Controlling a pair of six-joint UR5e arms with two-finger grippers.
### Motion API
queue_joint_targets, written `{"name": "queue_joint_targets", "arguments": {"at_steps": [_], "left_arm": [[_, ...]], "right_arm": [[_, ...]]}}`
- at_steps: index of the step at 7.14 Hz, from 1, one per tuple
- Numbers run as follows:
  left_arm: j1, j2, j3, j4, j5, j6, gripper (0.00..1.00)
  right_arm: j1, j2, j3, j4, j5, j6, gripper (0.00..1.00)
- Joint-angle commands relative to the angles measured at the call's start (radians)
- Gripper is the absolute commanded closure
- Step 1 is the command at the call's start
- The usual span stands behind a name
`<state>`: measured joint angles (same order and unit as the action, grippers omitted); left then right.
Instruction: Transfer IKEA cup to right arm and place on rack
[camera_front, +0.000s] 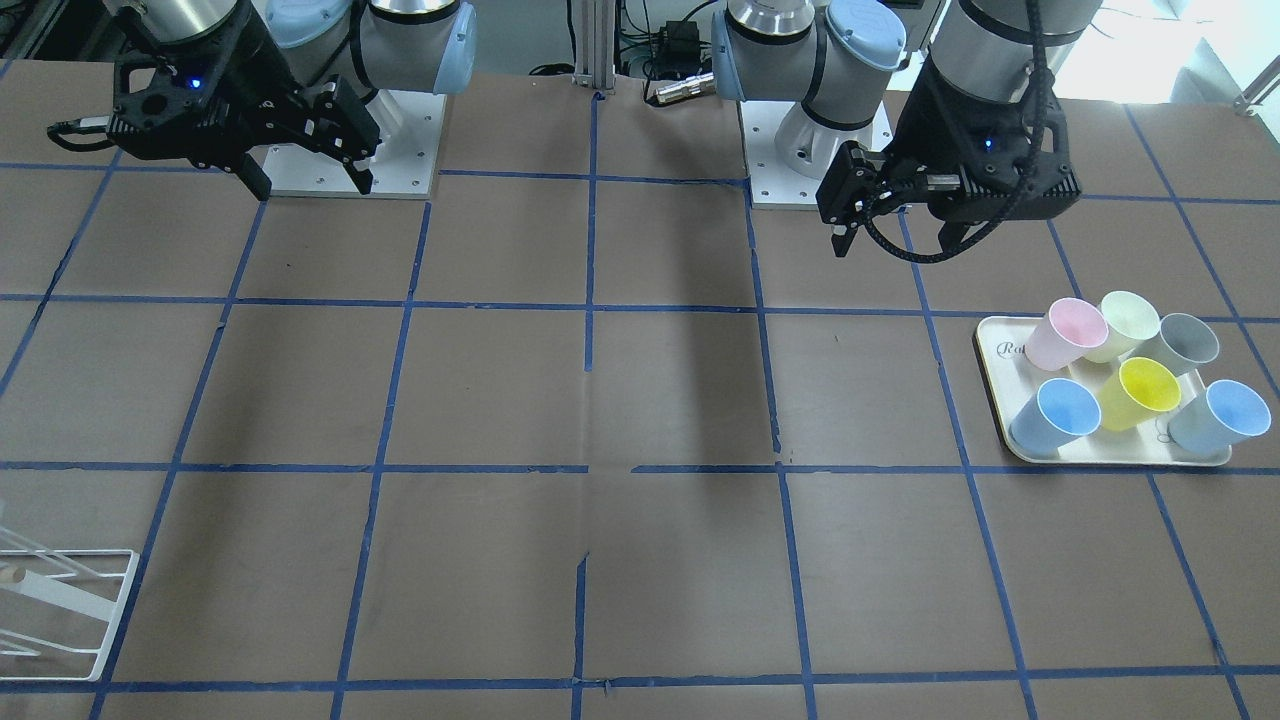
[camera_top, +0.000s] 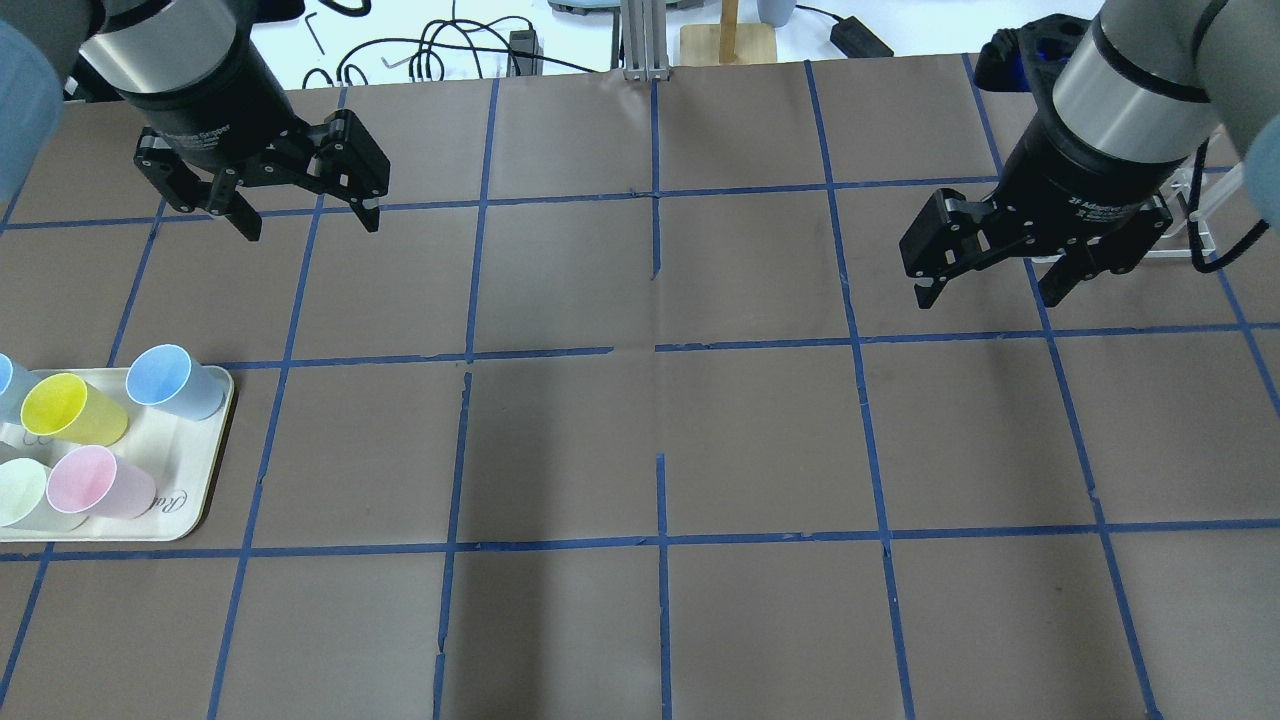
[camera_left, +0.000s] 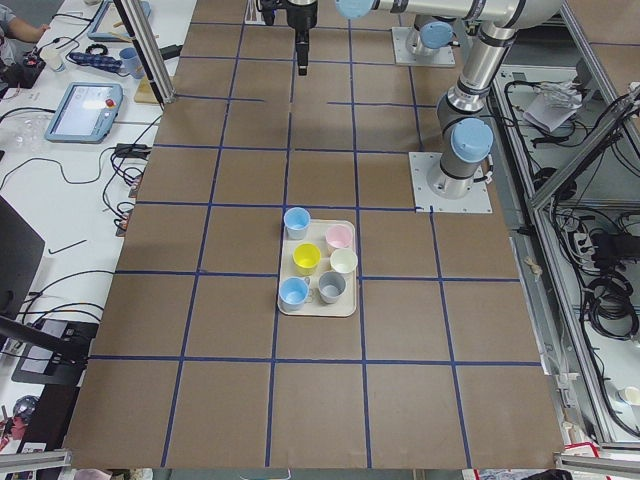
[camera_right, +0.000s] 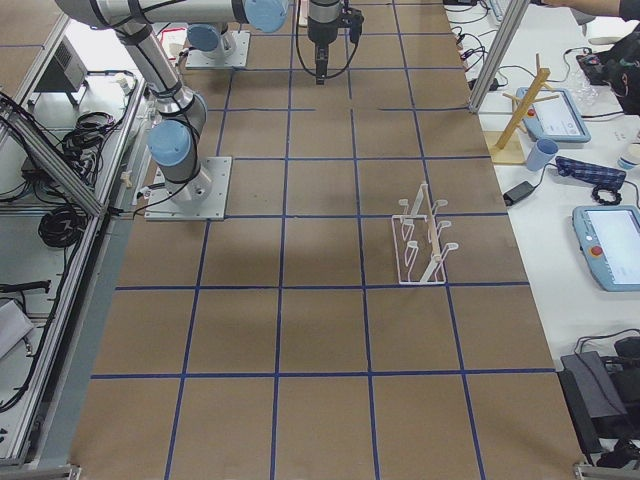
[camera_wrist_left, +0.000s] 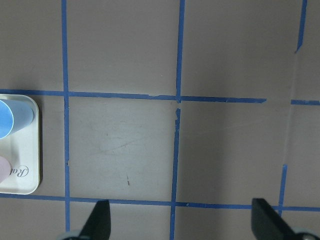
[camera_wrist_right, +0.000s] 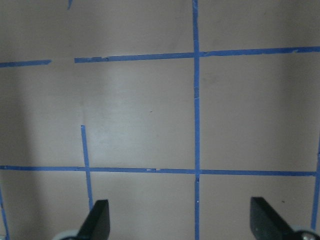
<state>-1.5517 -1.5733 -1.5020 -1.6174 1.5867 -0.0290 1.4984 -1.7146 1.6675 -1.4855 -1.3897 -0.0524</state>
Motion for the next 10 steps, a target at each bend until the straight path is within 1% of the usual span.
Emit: {"name": "queue_joint_targets", "arguments": {"at_steps": [1,2,3,4,5,6,7,8,9,10], "left_arm": [[0.065,-0.001,-0.001,0.025,-0.004,0.118,0.00],[0.182,0.002,0.000,0.015,-0.029,0.180,0.00],[0.287,0.003,0.000,0.001,-0.092,0.216,0.00],[0.386,-0.016,0.003,-0.002,-0.100,0.300,0.00],[0.479,-0.034,0.000,-0.004,-0.096,0.390,0.00],[0.563,-0.060,0.000,0.011,-0.067,0.496,0.00],[0.631,-0.100,-0.001,0.028,-0.027,0.624,0.00],[0.706,-0.156,0.015,0.072,-0.027,0.729,0.00],[0.775,-0.225,0.020,0.170,-0.028,0.839,0.00],[0.836,-0.300,0.028,0.238,-0.039,0.939,0.00]], "right_arm": [[-0.027,0.007,0.003,-0.002,0.212,-0.001,0.00],[-0.061,0.007,0.003,0.002,0.301,0.000,0.00],[-0.085,0.009,0.006,0.007,0.387,0.000,0.00],[-0.101,0.012,0.009,0.008,0.531,0.012,0.00],[-0.101,0.029,0.009,0.008,0.663,0.013,0.00],[-0.101,0.047,0.009,0.008,0.819,0.013,0.00],[-0.093,0.064,0.011,0.011,0.947,0.014,0.00],[-0.093,0.066,0.035,0.027,1.037,0.010,0.00],[-0.092,0.058,0.117,0.007,1.117,-0.030,0.00],[-0.092,0.052,0.183,-0.004,1.173,-0.073,0.00]]}}
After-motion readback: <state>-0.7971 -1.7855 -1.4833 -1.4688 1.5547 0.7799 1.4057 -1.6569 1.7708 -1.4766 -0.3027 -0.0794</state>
